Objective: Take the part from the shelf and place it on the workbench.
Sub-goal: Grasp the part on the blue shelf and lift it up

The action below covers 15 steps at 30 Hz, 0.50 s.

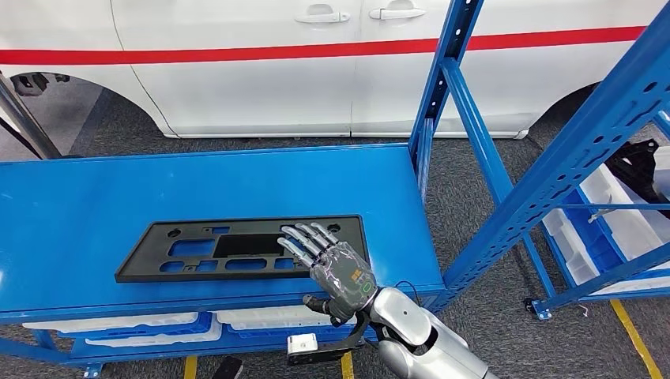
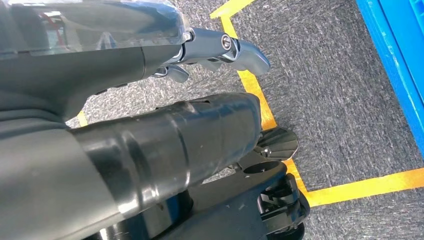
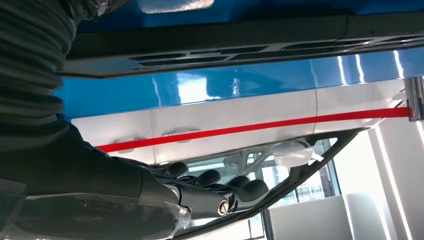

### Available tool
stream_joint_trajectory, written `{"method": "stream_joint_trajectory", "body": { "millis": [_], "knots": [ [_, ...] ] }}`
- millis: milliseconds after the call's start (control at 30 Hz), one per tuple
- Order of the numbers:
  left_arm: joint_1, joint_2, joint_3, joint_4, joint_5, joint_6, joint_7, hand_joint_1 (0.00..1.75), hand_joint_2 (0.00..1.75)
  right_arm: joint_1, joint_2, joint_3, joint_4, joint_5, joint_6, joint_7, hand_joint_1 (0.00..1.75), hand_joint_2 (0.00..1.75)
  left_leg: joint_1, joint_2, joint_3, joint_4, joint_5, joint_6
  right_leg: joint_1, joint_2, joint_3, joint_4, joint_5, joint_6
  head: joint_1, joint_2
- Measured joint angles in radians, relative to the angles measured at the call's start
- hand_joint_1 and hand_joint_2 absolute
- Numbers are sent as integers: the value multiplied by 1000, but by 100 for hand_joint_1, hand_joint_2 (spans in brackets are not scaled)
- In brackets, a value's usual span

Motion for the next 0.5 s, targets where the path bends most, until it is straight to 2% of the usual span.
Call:
{"method": "stream_joint_trajectory", "body": {
  "millis": [500],
  "knots": [
    [-1,0,0,0,2,-3,-7,0,0,-1,-34,0,3,52,21,28,0,175,0,0,0,0,0,0,0,0,0,0,0,0,0,0]
  ]
}}
